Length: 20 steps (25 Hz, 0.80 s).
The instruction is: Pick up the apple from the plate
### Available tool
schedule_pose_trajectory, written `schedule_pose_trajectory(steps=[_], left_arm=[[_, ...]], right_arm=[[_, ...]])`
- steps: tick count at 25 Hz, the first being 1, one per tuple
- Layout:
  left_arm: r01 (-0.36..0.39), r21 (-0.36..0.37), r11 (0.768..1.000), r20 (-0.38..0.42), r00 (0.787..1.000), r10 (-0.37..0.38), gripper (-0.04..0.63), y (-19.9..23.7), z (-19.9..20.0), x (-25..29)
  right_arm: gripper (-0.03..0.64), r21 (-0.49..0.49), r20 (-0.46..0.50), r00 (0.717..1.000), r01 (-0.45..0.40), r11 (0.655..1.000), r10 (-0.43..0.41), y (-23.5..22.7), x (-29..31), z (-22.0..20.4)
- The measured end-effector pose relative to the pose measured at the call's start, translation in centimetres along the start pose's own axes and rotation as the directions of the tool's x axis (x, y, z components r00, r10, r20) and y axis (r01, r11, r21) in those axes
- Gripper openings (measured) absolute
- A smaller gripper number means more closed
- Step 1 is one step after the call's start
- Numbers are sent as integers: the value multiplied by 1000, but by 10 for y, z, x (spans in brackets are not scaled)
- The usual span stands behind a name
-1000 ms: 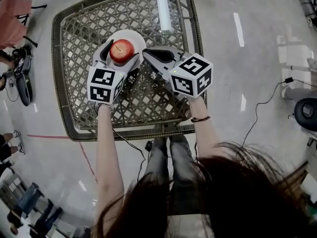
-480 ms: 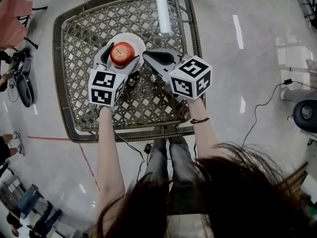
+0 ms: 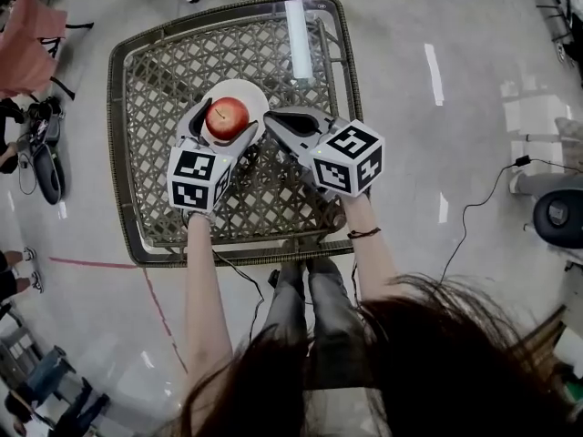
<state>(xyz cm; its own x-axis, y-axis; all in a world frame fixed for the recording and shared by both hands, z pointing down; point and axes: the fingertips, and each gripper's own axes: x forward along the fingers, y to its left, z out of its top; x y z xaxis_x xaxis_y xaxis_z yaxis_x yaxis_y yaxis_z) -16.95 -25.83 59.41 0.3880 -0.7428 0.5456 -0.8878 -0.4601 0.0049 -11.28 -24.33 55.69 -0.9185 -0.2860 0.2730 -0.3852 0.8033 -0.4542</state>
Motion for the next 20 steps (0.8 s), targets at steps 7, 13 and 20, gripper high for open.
schedule_pose_trajectory(steps=[7, 13, 20], left_arm=[[-9, -22, 1000, 19, 1000, 9, 417, -10, 14, -21], [-24, -56, 998, 39, 999, 26, 417, -17, 24, -39], [-30, -94, 995, 62, 997, 36, 417, -28, 31, -60]], right_arm=[[9, -10, 12, 1000, -9, 1000, 9, 18, -10, 13], [9, 7, 28, 999, -33, 999, 33, 34, -20, 21], [9, 9, 48, 998, -45, 999, 45, 48, -37, 31]])
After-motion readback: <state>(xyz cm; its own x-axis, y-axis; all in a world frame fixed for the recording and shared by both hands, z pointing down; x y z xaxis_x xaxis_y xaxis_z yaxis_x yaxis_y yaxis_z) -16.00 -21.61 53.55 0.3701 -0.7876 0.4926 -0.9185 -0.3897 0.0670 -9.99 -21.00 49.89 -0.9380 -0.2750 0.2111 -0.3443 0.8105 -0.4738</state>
